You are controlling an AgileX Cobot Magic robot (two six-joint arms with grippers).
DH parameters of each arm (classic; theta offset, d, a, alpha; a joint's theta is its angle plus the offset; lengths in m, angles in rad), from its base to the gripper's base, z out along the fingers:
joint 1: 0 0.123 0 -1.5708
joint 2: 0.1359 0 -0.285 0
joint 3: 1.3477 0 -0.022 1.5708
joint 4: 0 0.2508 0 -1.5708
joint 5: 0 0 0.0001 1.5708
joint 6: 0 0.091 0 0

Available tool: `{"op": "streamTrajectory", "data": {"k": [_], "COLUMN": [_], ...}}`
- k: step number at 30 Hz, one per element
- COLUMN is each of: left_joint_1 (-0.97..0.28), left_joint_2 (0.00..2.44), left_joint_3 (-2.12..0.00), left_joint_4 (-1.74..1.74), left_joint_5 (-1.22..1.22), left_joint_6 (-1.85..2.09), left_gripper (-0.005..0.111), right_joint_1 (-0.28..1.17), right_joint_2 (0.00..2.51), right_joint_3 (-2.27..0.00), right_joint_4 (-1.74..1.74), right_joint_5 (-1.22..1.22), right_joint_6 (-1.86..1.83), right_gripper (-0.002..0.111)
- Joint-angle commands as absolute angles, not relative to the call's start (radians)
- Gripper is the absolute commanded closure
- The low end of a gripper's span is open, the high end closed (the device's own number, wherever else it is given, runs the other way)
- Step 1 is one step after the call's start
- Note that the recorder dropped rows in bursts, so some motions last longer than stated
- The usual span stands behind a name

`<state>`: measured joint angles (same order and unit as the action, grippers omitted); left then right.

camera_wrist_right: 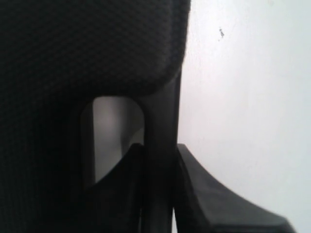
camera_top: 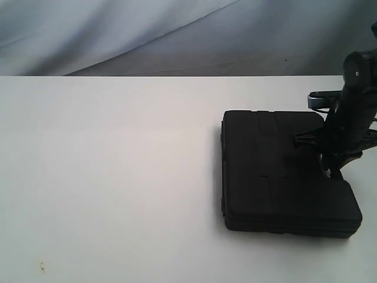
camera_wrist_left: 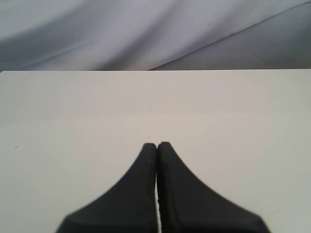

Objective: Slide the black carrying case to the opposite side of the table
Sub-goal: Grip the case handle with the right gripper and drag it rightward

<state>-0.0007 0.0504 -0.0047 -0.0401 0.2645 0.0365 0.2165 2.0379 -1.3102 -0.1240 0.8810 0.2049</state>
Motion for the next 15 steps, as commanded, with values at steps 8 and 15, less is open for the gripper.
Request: {"op": "streamTrajectory", "data": {"k": [8, 15], "left_joint_1": [0.001, 0.001], "left_joint_2": [0.047, 0.047], "left_joint_3": [0.000, 0.000], "left_joint_4": [-0.040, -0.040], "left_joint_5": [0.262, 0.262], "left_joint_6": [0.036, 0.036], "left_gripper": [0.107, 0.107], "right_joint_1": [0.208, 0.208], "right_joint_2": [2.017, 2.017], "right_joint_3": [-1.309, -1.309], "right_joint_4": [-0.172, -0.163], "right_joint_5": [0.879, 0.872], "right_joint_6": [0.190, 0.190], "right_gripper": [0.108, 0.108]}}
